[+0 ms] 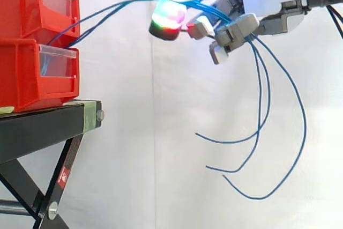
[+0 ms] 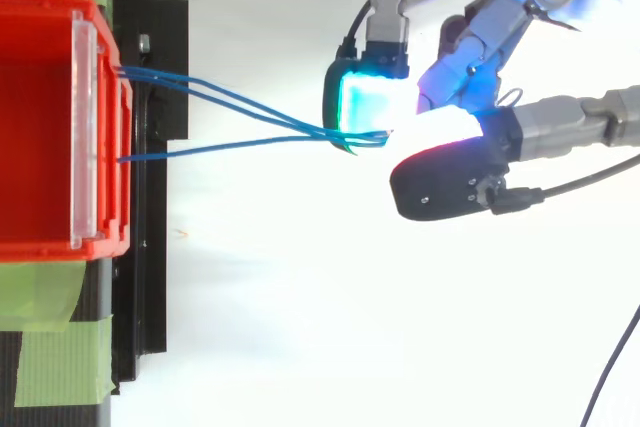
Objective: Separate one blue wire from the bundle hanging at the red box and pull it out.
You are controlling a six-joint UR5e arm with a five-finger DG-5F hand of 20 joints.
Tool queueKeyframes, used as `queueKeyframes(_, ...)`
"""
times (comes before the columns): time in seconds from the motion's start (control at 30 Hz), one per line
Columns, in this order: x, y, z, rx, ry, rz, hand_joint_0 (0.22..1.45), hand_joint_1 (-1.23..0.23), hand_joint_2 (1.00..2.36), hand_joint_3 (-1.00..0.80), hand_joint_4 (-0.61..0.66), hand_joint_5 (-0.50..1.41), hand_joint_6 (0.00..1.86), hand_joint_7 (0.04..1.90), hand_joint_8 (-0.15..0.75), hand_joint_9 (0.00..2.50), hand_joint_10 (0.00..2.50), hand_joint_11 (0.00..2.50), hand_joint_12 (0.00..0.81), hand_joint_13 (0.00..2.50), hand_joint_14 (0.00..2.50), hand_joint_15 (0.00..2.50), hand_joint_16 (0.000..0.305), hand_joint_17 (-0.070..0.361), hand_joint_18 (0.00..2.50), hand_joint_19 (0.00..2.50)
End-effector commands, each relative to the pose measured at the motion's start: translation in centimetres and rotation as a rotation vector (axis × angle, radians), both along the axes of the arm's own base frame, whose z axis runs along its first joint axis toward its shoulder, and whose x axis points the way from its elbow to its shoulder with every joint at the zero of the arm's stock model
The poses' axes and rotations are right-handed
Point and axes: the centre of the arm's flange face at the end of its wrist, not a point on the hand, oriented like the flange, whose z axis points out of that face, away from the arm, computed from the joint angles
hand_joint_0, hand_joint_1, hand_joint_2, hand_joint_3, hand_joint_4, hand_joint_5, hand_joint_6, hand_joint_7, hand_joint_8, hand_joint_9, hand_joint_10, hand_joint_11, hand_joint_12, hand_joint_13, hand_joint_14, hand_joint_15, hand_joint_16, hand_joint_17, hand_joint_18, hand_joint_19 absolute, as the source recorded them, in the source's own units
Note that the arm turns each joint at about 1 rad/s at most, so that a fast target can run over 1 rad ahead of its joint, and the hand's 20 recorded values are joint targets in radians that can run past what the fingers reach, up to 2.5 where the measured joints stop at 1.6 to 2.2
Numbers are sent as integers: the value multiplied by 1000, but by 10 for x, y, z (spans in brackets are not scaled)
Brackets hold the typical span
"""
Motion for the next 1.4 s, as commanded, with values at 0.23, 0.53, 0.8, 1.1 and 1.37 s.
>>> queueKeyframes(0.23, 12, 0, 13, -73, -90, -3, 629, -852, 1035, -54, 177, -142, 764, 1153, 331, 1068, 20, 1165, 288, 1349, 355, 1801, 47, 105, 824, 999)
queueKeyframes(0.53, 8, -2, 9, -85, -49, -2, 633, -865, 1030, -107, 159, -168, 799, 1079, 332, 1021, 19, 1152, 289, 1334, 357, 1779, 47, 106, 810, 987)
queueKeyframes(0.8, 8, -2, 9, -103, -47, -3, 640, -899, 1027, -149, 172, -185, 812, 1053, 328, 987, 20, 1144, 291, 1311, 367, 1778, 48, 107, 791, 978)
queueKeyframes(1.1, 9, -2, 10, -110, -56, -4, 657, -891, 1014, -351, 183, -198, 820, 1033, 315, 948, 20, 1133, 290, 1290, 355, 1764, 47, 106, 766, 976)
queueKeyframes(1.37, 9, -2, 10, -116, -54, -3, 610, -668, 1008, -427, 209, -186, 784, 1033, 331, 985, 21, 1125, 294, 1300, 396, 1725, 47, 107, 764, 970)
